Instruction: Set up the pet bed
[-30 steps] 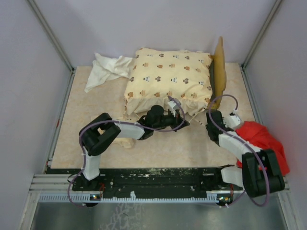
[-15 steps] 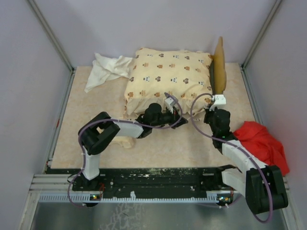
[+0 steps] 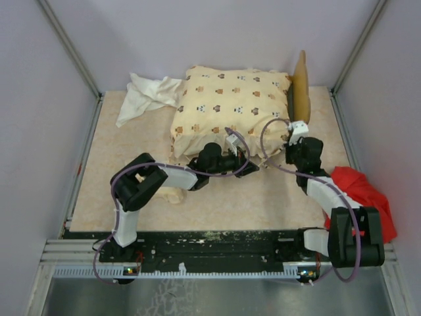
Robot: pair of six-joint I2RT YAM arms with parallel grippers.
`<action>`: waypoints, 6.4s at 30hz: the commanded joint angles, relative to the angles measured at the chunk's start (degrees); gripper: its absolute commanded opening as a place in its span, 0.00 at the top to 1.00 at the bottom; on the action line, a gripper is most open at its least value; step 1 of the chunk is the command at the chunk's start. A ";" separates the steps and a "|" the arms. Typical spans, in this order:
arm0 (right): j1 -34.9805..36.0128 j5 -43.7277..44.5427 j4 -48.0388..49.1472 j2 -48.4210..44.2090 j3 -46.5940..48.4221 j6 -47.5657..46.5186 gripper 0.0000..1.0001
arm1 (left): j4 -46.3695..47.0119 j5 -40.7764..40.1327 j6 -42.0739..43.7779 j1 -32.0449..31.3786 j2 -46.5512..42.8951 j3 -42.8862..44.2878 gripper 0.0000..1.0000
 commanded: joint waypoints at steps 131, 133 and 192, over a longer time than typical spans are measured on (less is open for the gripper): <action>-5.39 -10.40 11.34 -1.75 -0.67 42.58 1.00 | -6.70 5.65 -4.70 -0.54 -3.20 1.51 1.00; -5.30 -6.72 8.93 -5.58 -3.09 49.99 1.00 | -7.64 5.62 -4.17 -0.49 -3.27 2.20 1.00; 2.86 -1.49 39.45 17.33 -6.79 53.28 1.00 | -22.83 6.54 2.91 1.37 -9.45 2.68 0.73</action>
